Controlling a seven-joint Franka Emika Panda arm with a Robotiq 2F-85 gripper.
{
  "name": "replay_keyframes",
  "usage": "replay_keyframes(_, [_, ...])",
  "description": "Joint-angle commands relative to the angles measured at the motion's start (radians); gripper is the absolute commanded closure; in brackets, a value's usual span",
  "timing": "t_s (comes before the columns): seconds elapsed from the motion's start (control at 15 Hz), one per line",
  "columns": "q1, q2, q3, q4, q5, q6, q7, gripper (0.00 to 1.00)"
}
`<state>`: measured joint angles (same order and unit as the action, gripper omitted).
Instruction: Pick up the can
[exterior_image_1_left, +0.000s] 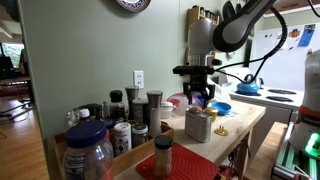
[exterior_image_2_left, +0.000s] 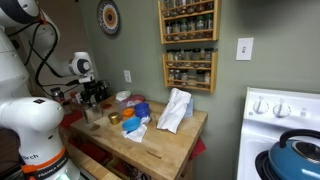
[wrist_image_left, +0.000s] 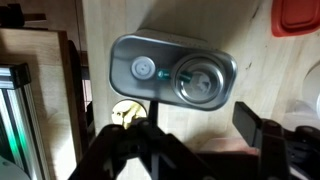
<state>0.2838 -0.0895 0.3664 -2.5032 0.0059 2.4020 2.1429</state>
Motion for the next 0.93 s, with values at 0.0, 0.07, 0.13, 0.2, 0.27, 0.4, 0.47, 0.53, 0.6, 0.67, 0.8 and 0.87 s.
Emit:
replay_keyframes(0.0, [0.012, -0.003, 0.006, 0.030, -0.024, -0.035, 0.037, 0.00])
replay_keyframes(0.07, [0.014, -0.006, 0.005, 0.036, -0.019, -0.038, 0.028, 0.00])
replay_keyframes(0.13, [0.018, -0.012, 0.000, 0.041, 0.003, -0.038, -0.007, 0.00])
replay_keyframes(0.2, [0.025, -0.027, -0.012, 0.042, 0.043, -0.025, -0.126, 0.00])
replay_keyframes(0.27, [0.026, -0.051, -0.024, 0.048, 0.071, -0.047, -0.236, 0.00])
replay_keyframes(0.4, [0.031, -0.083, -0.033, 0.065, 0.126, -0.066, -0.380, 0.00])
replay_keyframes(0.47, [0.030, -0.102, -0.040, 0.075, 0.147, -0.088, -0.457, 0.00])
replay_keyframes(0.53, [0.063, -0.118, -0.082, 0.080, 0.173, -0.097, -0.535, 0.00])
replay_keyframes(0.6, [0.066, -0.136, -0.098, 0.090, 0.192, -0.126, -0.613, 0.00])
replay_keyframes(0.67, [0.071, -0.153, -0.118, 0.096, 0.209, -0.155, -0.691, 0.00])
replay_keyframes(0.8, [0.064, -0.181, -0.146, 0.111, 0.231, -0.221, -0.846, 0.00])
replay_keyframes(0.87, [0.035, -0.193, -0.131, 0.122, 0.242, -0.260, -0.917, 0.00])
